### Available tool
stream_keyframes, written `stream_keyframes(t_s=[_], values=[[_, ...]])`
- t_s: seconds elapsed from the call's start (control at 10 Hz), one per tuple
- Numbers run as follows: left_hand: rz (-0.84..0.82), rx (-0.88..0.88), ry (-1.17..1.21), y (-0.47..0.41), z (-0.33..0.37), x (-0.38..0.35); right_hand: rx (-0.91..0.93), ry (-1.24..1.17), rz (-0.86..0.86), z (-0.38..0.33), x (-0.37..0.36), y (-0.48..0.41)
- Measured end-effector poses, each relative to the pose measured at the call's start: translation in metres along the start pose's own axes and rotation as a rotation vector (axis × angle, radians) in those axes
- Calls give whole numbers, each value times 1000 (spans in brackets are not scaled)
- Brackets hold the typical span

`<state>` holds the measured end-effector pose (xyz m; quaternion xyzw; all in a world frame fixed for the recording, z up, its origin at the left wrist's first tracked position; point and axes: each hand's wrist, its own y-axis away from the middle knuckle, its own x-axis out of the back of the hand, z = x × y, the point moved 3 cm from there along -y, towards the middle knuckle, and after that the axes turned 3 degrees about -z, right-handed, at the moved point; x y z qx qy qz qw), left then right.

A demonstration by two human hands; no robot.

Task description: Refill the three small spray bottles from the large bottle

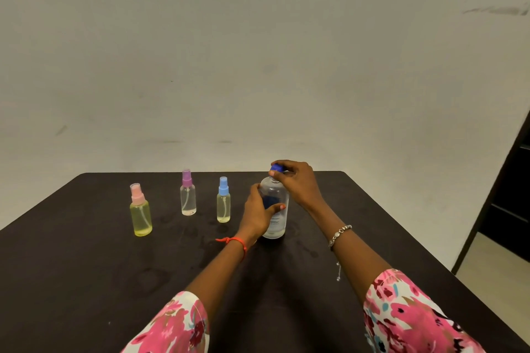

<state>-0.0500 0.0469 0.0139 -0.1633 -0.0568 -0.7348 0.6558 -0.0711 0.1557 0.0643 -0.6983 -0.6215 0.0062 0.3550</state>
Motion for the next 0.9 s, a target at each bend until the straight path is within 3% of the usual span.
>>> stream_keyframes(t_s=[0.3, 0.7, 0.8, 0.9], values=[[9, 6, -5, 0, -3, -2, 52, 20, 99, -3, -8, 7], [-169, 89, -72, 9, 0, 5, -197, 23, -45, 2, -3, 12], [-177, 90, -178, 24, -1, 16, -251, 11, -110, -4, -6, 26], [-140, 80, -241, 35, -4, 24, -222, -26, -70, -10, -5, 38]])
